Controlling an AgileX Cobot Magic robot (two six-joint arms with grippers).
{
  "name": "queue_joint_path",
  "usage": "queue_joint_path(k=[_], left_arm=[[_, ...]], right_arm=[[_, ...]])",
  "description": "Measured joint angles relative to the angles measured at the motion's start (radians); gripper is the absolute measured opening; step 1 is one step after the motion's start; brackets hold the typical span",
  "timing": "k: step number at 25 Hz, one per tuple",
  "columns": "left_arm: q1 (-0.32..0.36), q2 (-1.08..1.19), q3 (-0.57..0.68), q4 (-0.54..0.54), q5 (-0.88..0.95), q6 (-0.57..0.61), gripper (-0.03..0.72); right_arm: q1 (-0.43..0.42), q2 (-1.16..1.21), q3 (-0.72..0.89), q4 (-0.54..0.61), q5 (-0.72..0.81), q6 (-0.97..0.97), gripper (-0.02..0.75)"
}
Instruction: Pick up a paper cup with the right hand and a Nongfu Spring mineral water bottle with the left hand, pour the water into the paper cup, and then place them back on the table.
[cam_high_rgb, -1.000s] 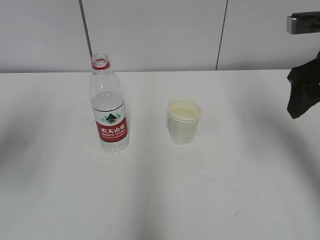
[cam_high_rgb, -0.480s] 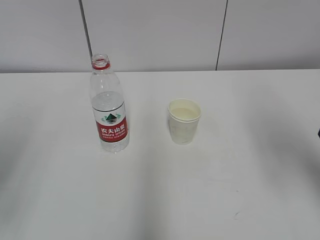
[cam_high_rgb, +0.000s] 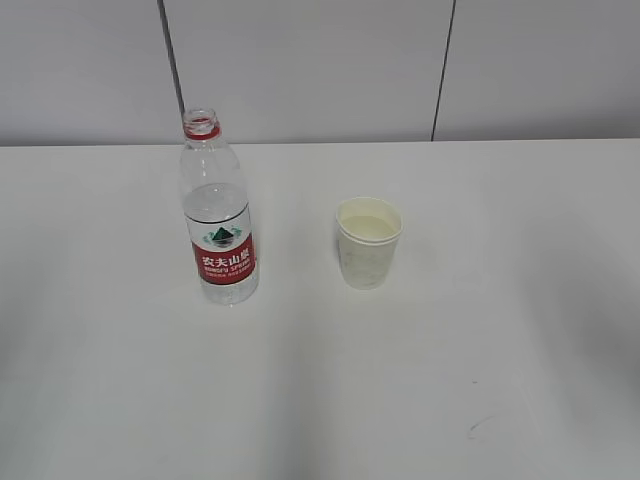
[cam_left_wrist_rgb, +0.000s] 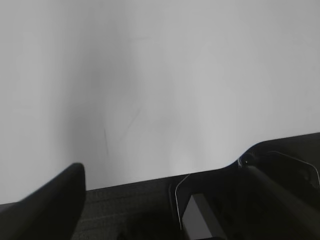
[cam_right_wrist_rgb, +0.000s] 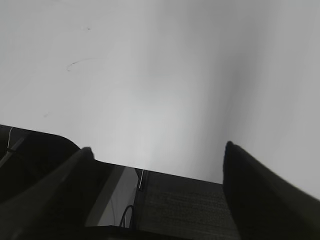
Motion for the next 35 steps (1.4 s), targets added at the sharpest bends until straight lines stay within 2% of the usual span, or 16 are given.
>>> queue_joint_path(k=[10, 35], left_arm=[[0.0, -0.261, 0.101, 0.0, -0.093, 0.0, 0.554], [0.0, -0.62, 0.102, 0.001, -0.09, -0.001, 0.533]], right_arm=[[0.0, -0.229, 0.106, 0.0, -0.003, 0.0, 0.588], [0.0, -0.658, 0.361, 0.0, -0.004, -0.002, 0.588]])
